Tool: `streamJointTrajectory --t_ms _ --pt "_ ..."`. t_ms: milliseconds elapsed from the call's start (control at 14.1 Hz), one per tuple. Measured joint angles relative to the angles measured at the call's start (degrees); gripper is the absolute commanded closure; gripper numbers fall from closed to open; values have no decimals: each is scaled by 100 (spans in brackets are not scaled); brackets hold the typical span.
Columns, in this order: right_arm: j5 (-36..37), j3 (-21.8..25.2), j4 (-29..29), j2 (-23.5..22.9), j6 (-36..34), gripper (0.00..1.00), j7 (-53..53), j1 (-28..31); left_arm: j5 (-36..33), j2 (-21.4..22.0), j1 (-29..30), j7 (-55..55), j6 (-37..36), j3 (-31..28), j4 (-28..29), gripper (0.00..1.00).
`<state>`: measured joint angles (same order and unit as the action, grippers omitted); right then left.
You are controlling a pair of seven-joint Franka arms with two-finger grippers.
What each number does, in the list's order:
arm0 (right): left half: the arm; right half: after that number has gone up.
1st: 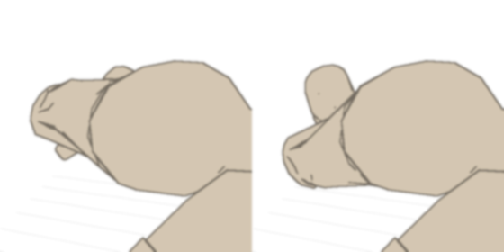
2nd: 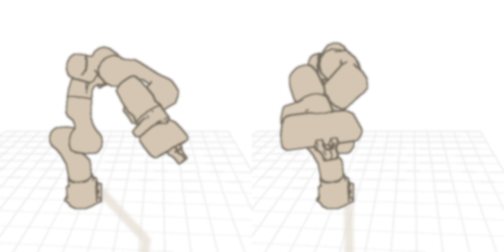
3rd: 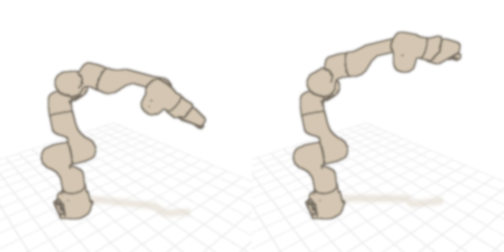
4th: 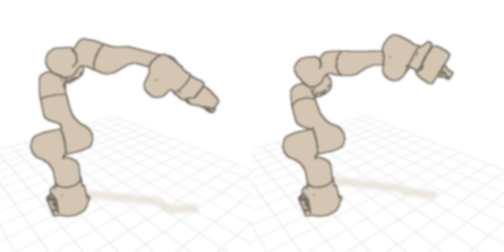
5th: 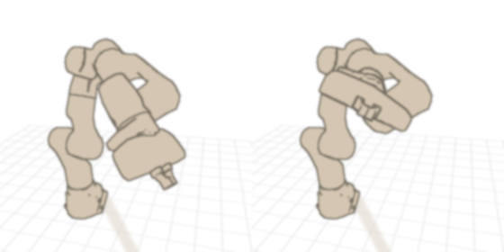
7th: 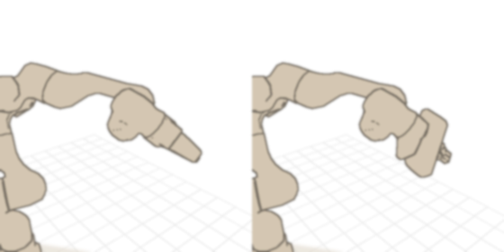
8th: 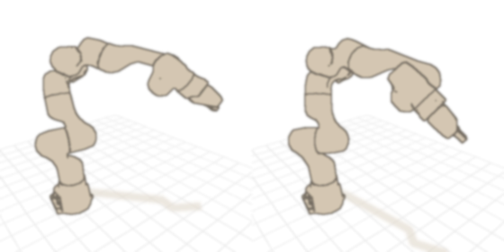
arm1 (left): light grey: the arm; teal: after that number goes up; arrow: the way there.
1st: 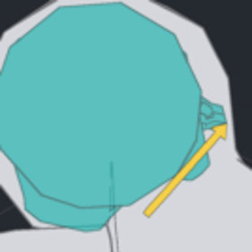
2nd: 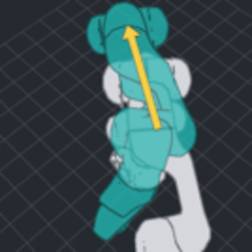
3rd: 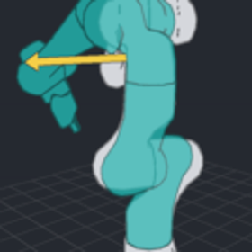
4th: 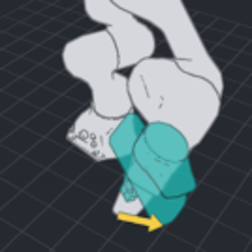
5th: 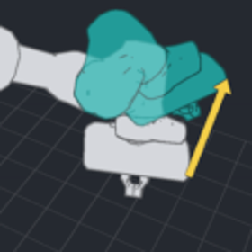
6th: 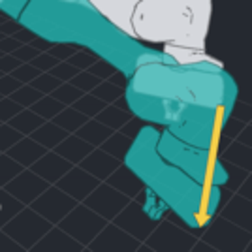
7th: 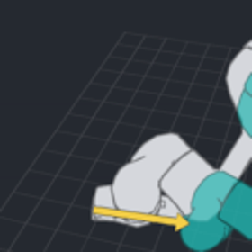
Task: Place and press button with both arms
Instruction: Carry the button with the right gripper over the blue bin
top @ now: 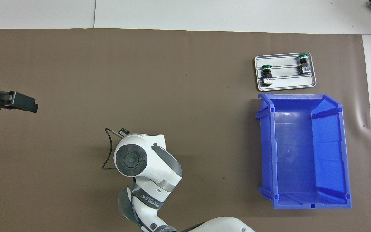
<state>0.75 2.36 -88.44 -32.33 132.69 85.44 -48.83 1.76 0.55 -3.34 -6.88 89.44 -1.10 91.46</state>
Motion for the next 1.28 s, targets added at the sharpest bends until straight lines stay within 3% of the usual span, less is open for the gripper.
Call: streamJointTrajectory --t_ms 426,852,994,1278 --pt "-11 26 40 1482 -1968 100 -2280 1218 -27 13 0 0 -1 14 0 0" --pt "-252 48 -566 2538 -2914 100 -5546 3115 -28 19 1 0 -1 -2 1 0" --pt "-310 51 -1094 2806 -2795 100 -6531 3712 -28 19 1 0 -2 -1 1 0" --pt "-337 52 -2668 3048 -1536 100 -7712 4390 -28 21 1 0 -2 -1 2 0"
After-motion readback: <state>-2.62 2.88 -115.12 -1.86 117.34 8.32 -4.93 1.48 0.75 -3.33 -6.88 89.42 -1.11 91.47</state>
